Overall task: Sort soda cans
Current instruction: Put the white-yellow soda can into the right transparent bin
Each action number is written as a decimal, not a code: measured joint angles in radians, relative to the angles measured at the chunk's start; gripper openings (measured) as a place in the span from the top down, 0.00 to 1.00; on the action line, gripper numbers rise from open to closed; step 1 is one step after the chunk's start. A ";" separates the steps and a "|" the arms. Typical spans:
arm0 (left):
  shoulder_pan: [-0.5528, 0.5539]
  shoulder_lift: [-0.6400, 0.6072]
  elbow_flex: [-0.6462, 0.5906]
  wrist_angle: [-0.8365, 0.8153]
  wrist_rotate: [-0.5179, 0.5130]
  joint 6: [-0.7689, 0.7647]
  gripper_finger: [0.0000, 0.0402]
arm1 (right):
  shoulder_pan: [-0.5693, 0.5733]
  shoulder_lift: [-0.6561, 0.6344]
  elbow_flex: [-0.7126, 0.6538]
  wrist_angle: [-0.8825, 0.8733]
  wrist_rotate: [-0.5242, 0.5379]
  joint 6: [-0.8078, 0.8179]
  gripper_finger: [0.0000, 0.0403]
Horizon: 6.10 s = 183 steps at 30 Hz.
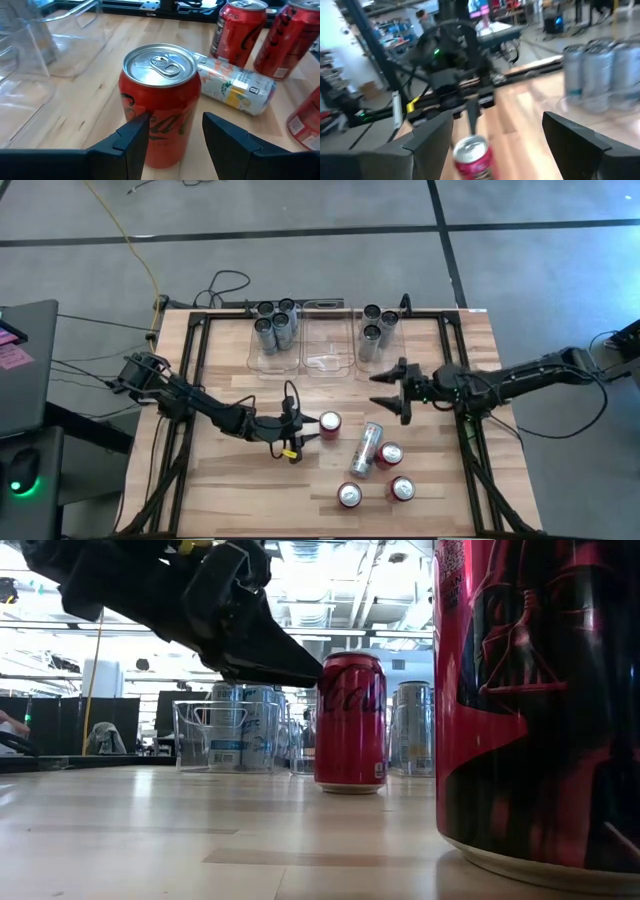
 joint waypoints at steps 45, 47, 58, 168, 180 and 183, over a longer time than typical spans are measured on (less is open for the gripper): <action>0.031 0.000 0.001 0.126 0.129 0.179 0.56 | 0.306 0.617 0.606 -0.944 -0.035 0.455 0.21; 0.030 0.000 0.001 0.126 0.129 0.178 0.56 | 0.331 0.643 0.644 -0.994 -0.035 0.421 0.22; 0.022 0.000 0.001 0.127 0.129 0.171 0.56 | 0.428 0.811 0.735 -1.012 -0.051 0.255 0.24; -0.040 0.000 0.000 -0.327 0.079 0.169 0.56 | 0.066 0.730 0.733 -0.969 0.228 0.882 0.36; -0.090 -0.111 0.001 -0.292 0.036 0.266 0.56 | 0.324 0.622 0.735 -0.837 0.906 0.531 0.37; -0.093 -0.185 0.000 -0.291 0.024 0.283 0.56 | 0.354 0.613 0.736 -0.883 1.106 0.495 0.37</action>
